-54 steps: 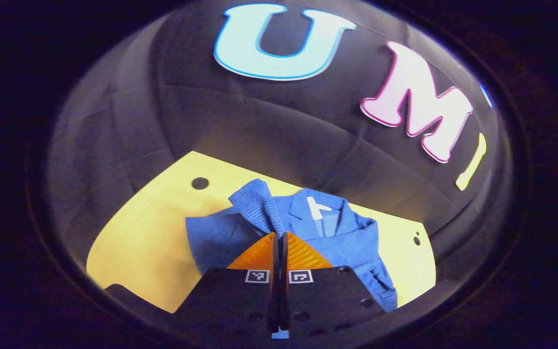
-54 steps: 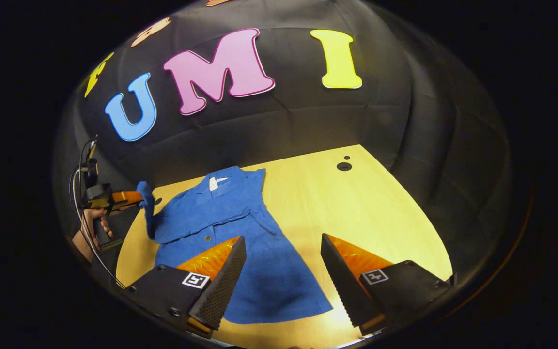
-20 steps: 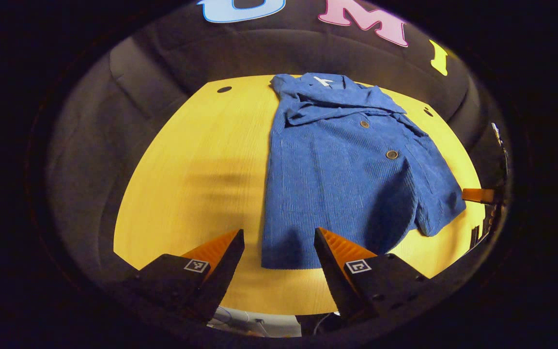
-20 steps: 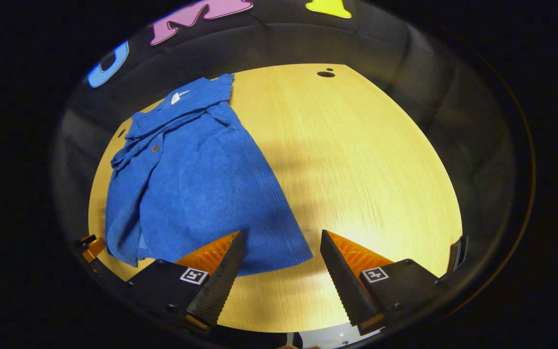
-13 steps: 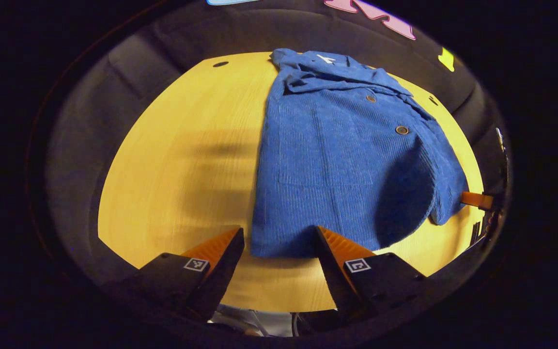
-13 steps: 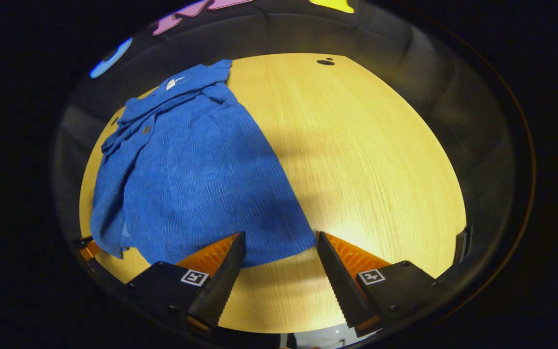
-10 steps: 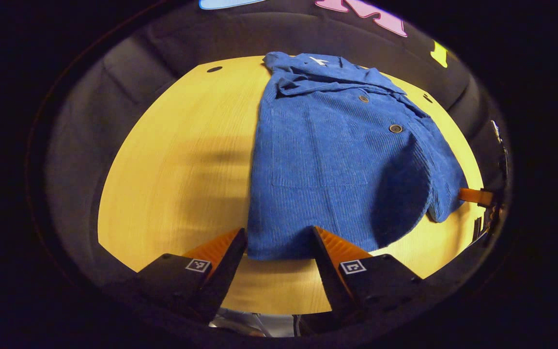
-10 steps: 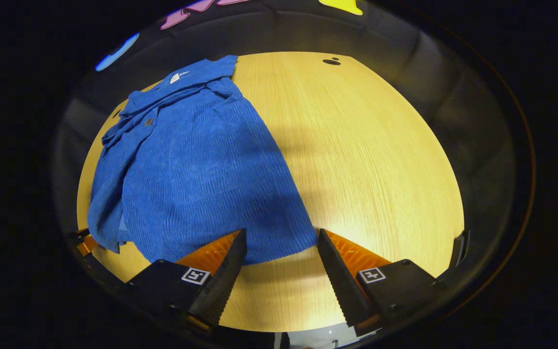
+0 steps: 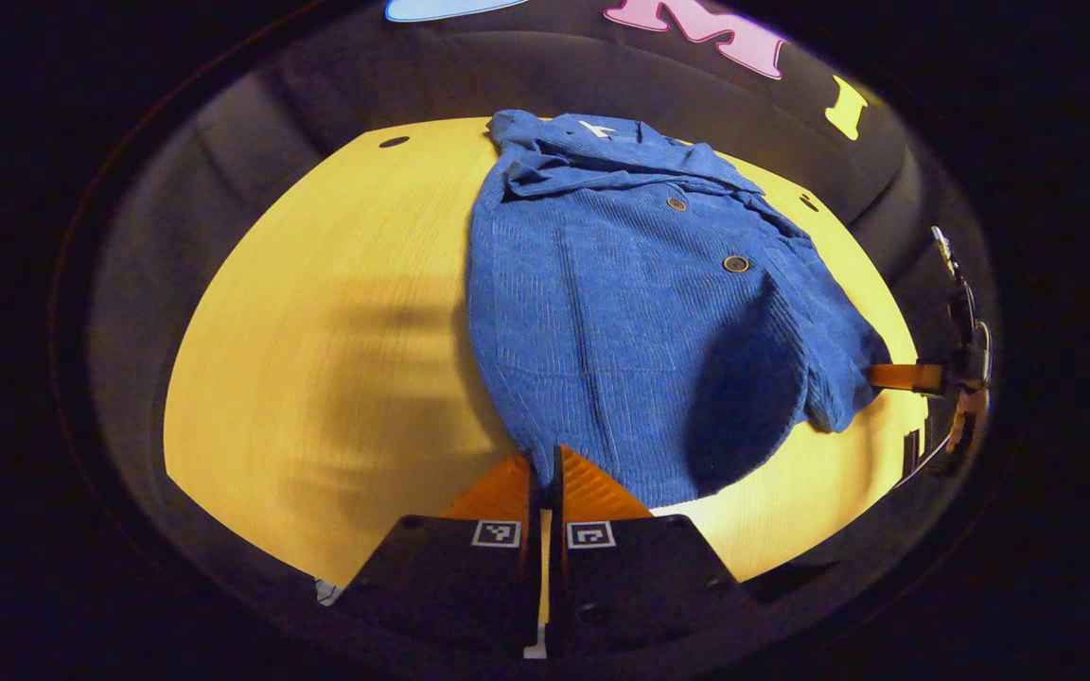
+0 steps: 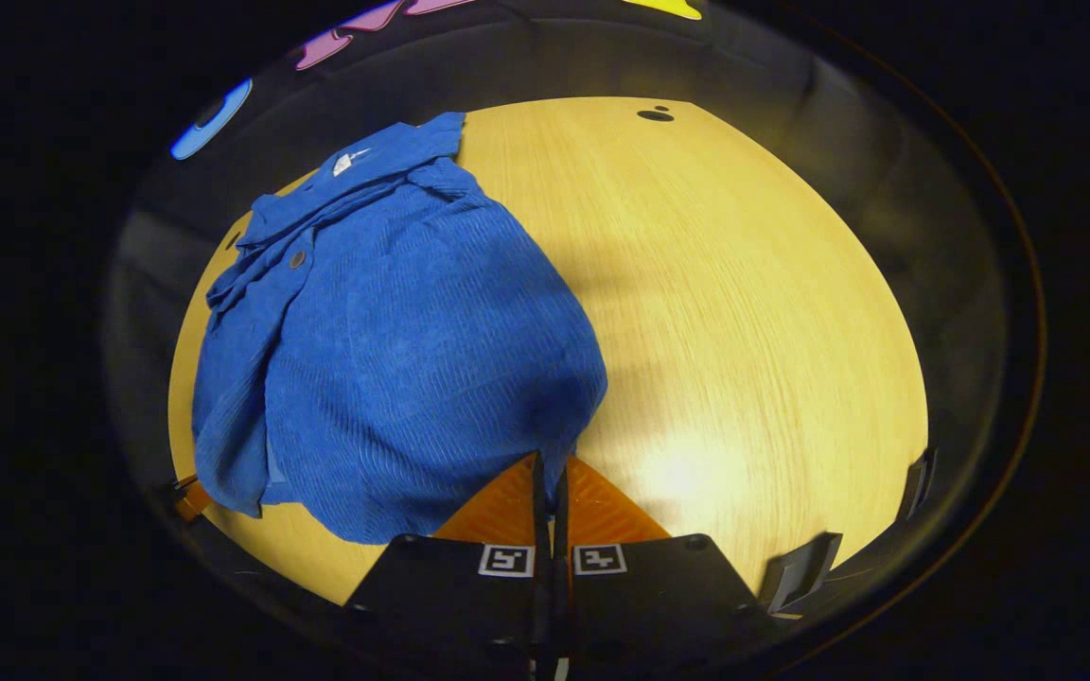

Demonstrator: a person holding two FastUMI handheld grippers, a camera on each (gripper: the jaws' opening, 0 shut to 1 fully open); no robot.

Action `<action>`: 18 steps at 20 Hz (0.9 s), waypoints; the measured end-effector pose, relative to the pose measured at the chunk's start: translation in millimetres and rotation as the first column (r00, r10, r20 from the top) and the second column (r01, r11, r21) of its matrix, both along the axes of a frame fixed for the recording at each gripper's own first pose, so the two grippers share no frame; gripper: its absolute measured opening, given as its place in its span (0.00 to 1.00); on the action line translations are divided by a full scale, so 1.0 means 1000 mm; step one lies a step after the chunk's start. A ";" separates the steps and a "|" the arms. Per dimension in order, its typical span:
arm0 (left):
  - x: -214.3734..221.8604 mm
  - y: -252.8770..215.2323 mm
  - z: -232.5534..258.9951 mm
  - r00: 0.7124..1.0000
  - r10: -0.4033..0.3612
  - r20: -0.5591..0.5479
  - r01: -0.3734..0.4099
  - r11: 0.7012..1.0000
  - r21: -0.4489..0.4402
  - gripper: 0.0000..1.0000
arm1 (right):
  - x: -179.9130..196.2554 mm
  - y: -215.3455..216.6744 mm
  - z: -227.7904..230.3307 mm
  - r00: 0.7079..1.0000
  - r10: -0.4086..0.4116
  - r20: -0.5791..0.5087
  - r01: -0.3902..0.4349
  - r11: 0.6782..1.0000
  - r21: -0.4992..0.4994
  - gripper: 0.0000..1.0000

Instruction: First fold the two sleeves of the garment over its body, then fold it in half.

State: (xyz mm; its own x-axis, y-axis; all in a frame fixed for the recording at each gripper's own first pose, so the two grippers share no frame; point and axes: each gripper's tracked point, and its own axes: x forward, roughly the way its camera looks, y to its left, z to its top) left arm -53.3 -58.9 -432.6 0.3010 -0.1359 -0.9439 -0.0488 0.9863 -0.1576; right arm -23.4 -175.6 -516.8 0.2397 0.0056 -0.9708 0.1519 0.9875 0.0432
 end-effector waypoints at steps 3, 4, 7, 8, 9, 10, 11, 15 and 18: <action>0.003 0.001 0.002 1.000 0.000 -0.020 -0.001 1.000 -0.011 0.00 | 0.006 0.007 0.009 0.999 -0.030 0.017 0.030 0.999 0.030 0.01; 0.009 0.001 0.009 1.000 0.009 -0.002 -0.009 1.000 -0.012 0.00 | 0.009 0.013 0.016 0.999 -0.039 0.034 0.037 0.998 0.043 0.01; 0.029 -0.014 0.045 0.997 0.044 0.069 -0.038 0.996 -0.085 0.00 | 0.018 0.032 0.040 0.997 -0.016 0.069 0.010 0.997 0.077 0.01; 0.038 -0.017 0.059 0.994 0.048 0.097 -0.038 0.994 -0.102 0.00 | 0.023 0.038 0.049 0.996 -0.003 0.084 -0.005 0.996 0.086 0.01; 0.045 -0.020 0.071 0.992 0.047 0.121 -0.033 0.993 -0.117 0.00 | 0.029 0.044 0.059 0.995 0.010 0.104 -0.019 0.995 0.094 0.01; 0.053 -0.019 0.083 0.989 0.047 0.142 -0.029 0.992 -0.125 0.00 | 0.038 0.049 0.066 0.992 0.020 0.122 -0.032 0.994 0.102 0.01; 0.062 -0.018 0.091 0.986 0.050 0.158 -0.029 0.991 -0.133 0.00 | 0.048 0.056 0.075 0.990 0.027 0.139 -0.043 0.993 0.113 0.01; 0.108 -0.013 0.122 0.972 0.081 0.220 -0.044 0.985 -0.169 0.00 | 0.109 0.078 0.115 0.970 0.031 0.241 -0.071 0.985 0.156 0.01; 0.157 -0.001 0.141 0.957 0.063 0.282 -0.019 0.987 -0.158 0.00 | 0.166 0.090 0.153 0.946 0.010 0.325 -0.077 0.978 0.192 0.01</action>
State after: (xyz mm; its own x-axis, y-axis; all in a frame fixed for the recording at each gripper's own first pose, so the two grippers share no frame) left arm 103.9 -60.4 -292.1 0.5626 -0.2534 -0.7869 -0.0198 0.9475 -0.3192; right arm 142.2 -85.4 -363.8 0.5329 0.2090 -0.8200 0.0540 0.9587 0.2794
